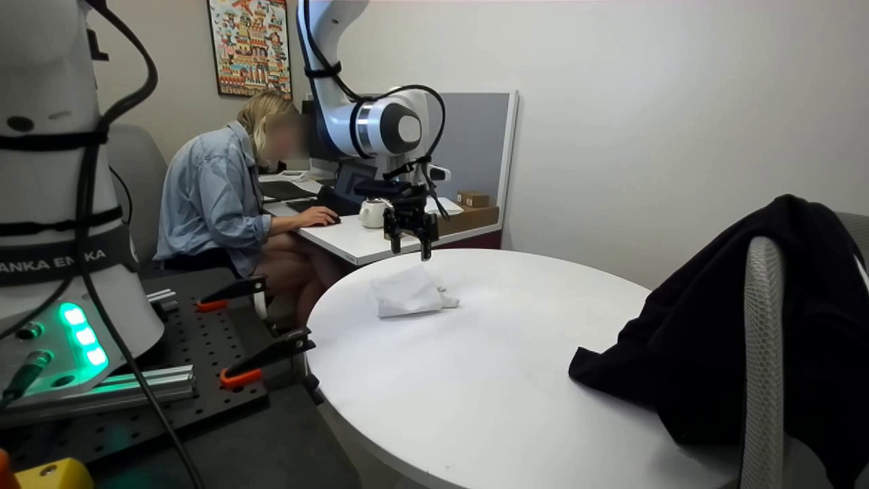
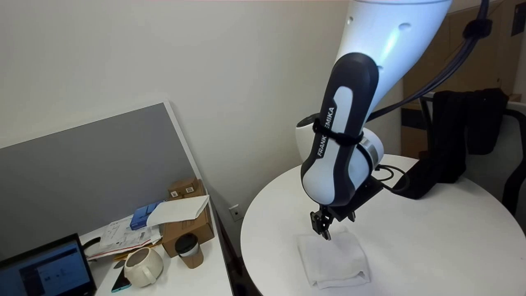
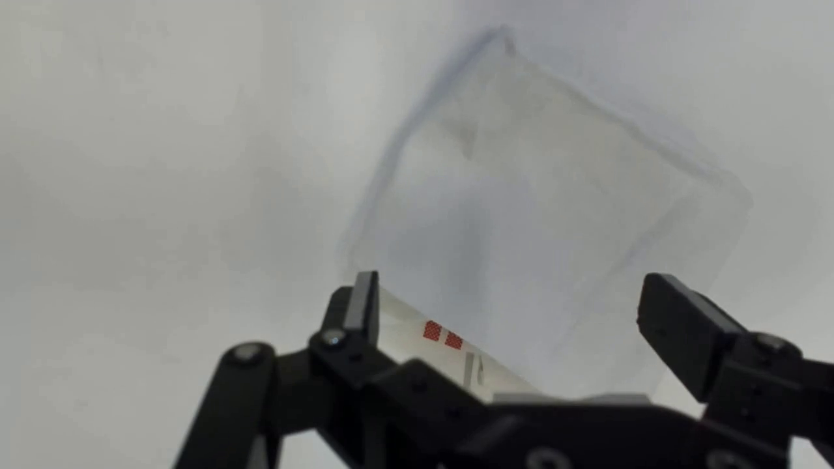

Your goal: Wipe the table with the white cloth

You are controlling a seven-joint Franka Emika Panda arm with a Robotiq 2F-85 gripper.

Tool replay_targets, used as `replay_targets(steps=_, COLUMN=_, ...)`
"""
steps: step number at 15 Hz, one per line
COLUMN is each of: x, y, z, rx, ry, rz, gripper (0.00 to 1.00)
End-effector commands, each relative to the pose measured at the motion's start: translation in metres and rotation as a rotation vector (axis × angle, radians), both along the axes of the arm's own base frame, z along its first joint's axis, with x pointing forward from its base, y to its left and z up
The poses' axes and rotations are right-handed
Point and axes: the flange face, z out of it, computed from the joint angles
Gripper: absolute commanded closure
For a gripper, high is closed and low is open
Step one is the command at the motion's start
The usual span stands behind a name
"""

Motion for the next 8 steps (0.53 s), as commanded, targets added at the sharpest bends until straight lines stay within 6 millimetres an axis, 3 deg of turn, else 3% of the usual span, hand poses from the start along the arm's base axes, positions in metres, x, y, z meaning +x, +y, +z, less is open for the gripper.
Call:
replay_targets(steps=1, x=0.026, y=0.018, z=-0.038, rx=-0.003, ry=0.017, rz=0.014, gripper=0.00)
replay_targets(steps=4, x=0.034, y=0.026, z=-0.060, rx=-0.012, ry=0.034, rz=0.024, gripper=0.00)
replay_targets(steps=5, x=0.036, y=0.027, z=-0.065, rx=-0.014, ry=0.038, rz=0.024, gripper=0.05)
replay_targets(steps=7, x=0.039, y=0.028, z=-0.074, rx=-0.018, ry=0.041, rz=0.024, gripper=0.29)
replay_targets(steps=8, x=0.041, y=0.028, z=-0.077, rx=-0.019, ry=0.042, rz=0.024, gripper=0.31)
